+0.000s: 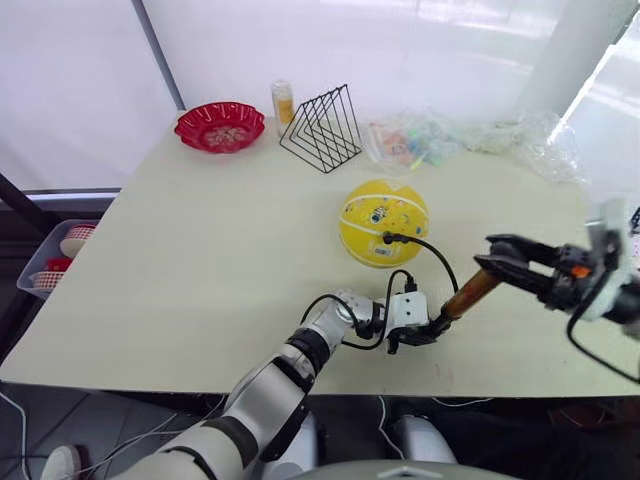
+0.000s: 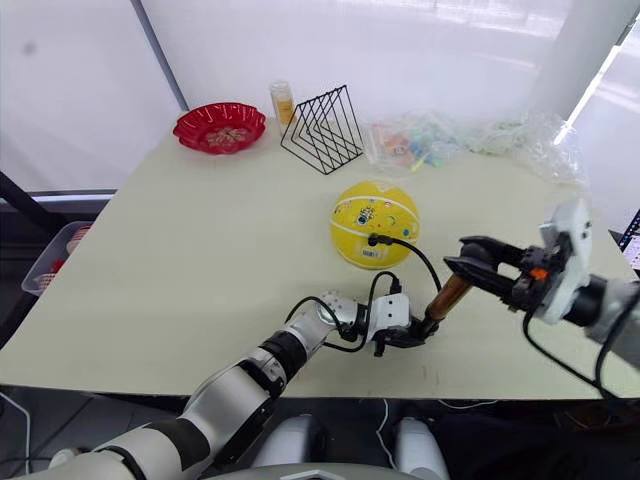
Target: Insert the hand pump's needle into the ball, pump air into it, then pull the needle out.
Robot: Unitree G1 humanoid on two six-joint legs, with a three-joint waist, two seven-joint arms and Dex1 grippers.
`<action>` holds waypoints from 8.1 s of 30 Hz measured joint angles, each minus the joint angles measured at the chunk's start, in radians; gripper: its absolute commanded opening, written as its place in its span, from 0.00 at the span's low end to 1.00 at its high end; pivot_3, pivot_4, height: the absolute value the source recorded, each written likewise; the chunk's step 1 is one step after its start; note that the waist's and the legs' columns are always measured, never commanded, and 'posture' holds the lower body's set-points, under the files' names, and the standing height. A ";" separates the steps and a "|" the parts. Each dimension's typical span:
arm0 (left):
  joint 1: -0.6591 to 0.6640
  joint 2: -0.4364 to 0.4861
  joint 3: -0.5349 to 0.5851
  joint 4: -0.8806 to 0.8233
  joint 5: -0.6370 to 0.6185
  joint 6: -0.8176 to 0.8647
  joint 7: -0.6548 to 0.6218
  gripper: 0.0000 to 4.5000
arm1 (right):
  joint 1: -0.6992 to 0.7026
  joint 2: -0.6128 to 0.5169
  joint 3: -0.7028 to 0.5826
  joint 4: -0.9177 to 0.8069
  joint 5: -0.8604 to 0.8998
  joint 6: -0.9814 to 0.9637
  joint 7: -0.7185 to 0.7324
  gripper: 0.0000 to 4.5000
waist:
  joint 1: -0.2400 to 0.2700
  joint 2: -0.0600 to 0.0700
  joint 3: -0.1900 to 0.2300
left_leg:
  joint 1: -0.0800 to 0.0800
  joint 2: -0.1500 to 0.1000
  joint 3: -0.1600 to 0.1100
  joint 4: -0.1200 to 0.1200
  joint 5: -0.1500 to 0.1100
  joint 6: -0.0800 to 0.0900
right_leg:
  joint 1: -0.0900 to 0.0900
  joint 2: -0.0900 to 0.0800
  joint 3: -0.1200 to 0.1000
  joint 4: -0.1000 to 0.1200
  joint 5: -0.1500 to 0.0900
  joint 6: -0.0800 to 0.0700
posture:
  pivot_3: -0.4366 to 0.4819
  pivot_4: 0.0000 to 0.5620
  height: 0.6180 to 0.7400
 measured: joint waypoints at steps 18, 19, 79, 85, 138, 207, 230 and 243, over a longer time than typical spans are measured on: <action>-0.013 -0.006 -0.003 0.011 0.001 -0.001 -0.002 0.25 | -0.060 -0.051 -0.058 0.042 0.057 -0.015 0.062 0.44 | 0.002 0.011 0.001 | 0.003 0.000 -0.001 0.000 0.000 0.000 | 0.003 0.002 -0.001 0.000 0.000 -0.001 | 0.48 0.27 0.96; -0.013 -0.007 -0.003 0.011 0.001 -0.001 -0.002 0.25 | -0.082 -0.076 -0.086 0.042 0.093 0.008 0.062 0.44 | 0.003 0.011 0.001 | 0.003 0.000 -0.001 0.000 0.000 0.000 | 0.003 0.002 -0.001 0.000 0.000 -0.001 | 0.48 0.27 0.96; -0.002 -0.005 0.002 0.010 -0.002 0.007 0.004 0.25 | -0.065 -0.026 -0.059 0.023 0.023 0.031 -0.014 0.44 | 0.000 0.002 -0.004 | 0.000 -0.001 -0.007 0.002 0.000 0.000 | 0.003 0.000 -0.006 0.000 -0.001 -0.001 | 0.48 0.27 0.96; -0.001 -0.004 0.002 0.011 -0.002 0.008 0.004 0.25 | -0.003 0.075 0.101 0.059 -0.170 -0.099 0.005 0.44 | 0.000 0.002 -0.005 | 0.000 0.000 -0.007 0.002 0.000 0.000 | 0.003 0.000 -0.006 0.000 -0.001 -0.001 | 0.48 0.27 0.96; -0.002 -0.003 0.001 0.009 0.001 0.005 -0.002 0.25 | 0.034 0.084 0.074 0.053 -0.193 -0.156 0.053 0.44 | 0.001 0.005 -0.007 | 0.000 0.000 -0.010 0.001 0.000 0.000 | 0.004 0.003 -0.013 0.000 -0.002 -0.003 | 0.48 0.27 0.96; 0.119 0.201 0.059 -0.234 -0.094 -0.003 -0.210 1.00 | 0.017 0.117 0.130 0.052 -0.258 -0.208 0.039 0.44 | -0.006 0.021 0.007 | 0.010 0.001 -0.015 -0.007 0.000 -0.001 | 0.012 0.003 -0.013 -0.001 -0.006 -0.010 | 0.48 0.27 0.96; 0.560 0.686 0.459 -0.968 -0.630 0.276 -0.427 1.00 | 0.019 0.145 0.123 0.035 -0.271 -0.235 0.045 0.44 | 0.002 0.036 0.019 | -0.003 -0.001 -0.015 -0.003 0.004 -0.007 | 0.000 0.004 -0.018 0.003 -0.006 -0.010 | 0.48 0.27 0.96; 0.587 0.703 0.502 -1.113 -0.710 0.334 -0.423 1.00 | -0.018 0.024 0.026 0.028 -0.213 -0.167 0.100 0.44 | 0.003 0.040 0.046 | -0.002 -0.007 -0.011 0.002 0.006 -0.009 | -0.001 0.012 -0.015 0.016 -0.008 -0.007 | 0.48 0.27 0.96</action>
